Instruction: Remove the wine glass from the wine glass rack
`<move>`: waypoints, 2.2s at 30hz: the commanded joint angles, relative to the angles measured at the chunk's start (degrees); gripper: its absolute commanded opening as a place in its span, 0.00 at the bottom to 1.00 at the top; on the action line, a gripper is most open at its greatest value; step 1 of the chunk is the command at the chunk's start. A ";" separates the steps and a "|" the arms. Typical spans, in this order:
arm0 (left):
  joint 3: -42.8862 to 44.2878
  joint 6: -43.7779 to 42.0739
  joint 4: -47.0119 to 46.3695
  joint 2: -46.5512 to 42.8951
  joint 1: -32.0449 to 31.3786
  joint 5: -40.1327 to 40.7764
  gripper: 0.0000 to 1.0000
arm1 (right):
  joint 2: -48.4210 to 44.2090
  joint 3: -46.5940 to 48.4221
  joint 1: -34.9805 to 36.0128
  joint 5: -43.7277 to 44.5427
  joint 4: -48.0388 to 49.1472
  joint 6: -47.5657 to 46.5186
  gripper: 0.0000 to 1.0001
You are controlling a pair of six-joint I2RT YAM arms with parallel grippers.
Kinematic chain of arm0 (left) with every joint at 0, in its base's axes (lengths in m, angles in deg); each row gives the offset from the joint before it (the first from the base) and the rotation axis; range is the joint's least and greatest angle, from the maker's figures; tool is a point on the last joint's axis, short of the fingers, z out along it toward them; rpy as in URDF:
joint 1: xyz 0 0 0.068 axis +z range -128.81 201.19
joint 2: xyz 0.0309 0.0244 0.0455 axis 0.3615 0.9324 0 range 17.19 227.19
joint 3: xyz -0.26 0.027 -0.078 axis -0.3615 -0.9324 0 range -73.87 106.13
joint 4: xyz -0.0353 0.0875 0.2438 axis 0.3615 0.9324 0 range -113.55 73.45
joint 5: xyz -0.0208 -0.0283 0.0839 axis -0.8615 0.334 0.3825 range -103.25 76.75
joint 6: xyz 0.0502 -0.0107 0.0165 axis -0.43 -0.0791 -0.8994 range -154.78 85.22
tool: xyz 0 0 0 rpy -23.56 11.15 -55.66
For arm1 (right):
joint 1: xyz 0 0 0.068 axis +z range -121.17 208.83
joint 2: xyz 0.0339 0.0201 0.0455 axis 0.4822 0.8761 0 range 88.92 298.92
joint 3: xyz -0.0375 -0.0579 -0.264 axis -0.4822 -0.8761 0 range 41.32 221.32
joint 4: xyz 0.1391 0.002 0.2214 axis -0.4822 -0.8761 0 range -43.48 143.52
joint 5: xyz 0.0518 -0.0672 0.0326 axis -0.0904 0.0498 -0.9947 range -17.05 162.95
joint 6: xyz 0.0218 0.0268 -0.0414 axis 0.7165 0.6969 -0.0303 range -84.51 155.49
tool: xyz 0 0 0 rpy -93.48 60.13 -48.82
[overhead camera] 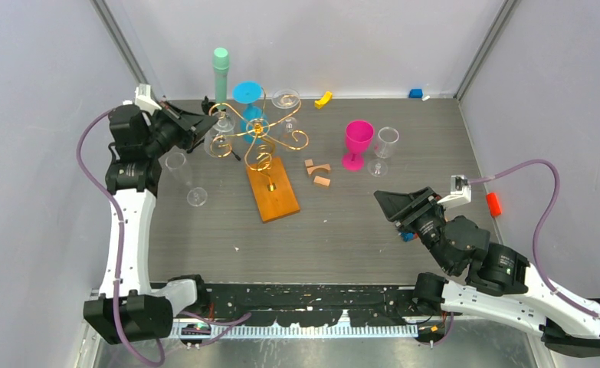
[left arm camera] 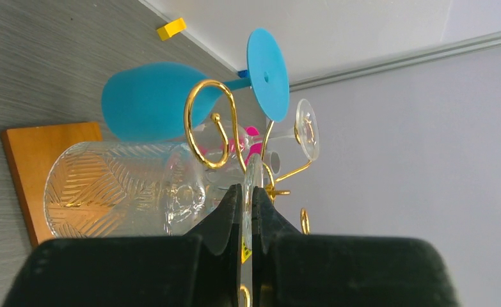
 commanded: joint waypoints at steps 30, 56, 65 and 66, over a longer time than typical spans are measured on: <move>10.89 0.24 6.27 -20.33 0.82 3.56 0.00 | 2.37 0.66 0.37 -4.36 7.01 -2.87 0.53; -1.17 39.02 -27.61 -22.02 0.11 -5.09 0.00 | 21.42 -2.12 0.30 -30.42 57.50 -9.72 0.85; -3.19 40.40 -29.10 -20.41 -3.71 -3.41 0.00 | 33.56 1.31 0.14 -24.59 73.98 -13.13 0.87; -3.43 40.77 -29.67 -20.18 -4.40 -3.02 0.00 | 35.76 2.94 -0.04 -24.82 74.85 -13.42 0.88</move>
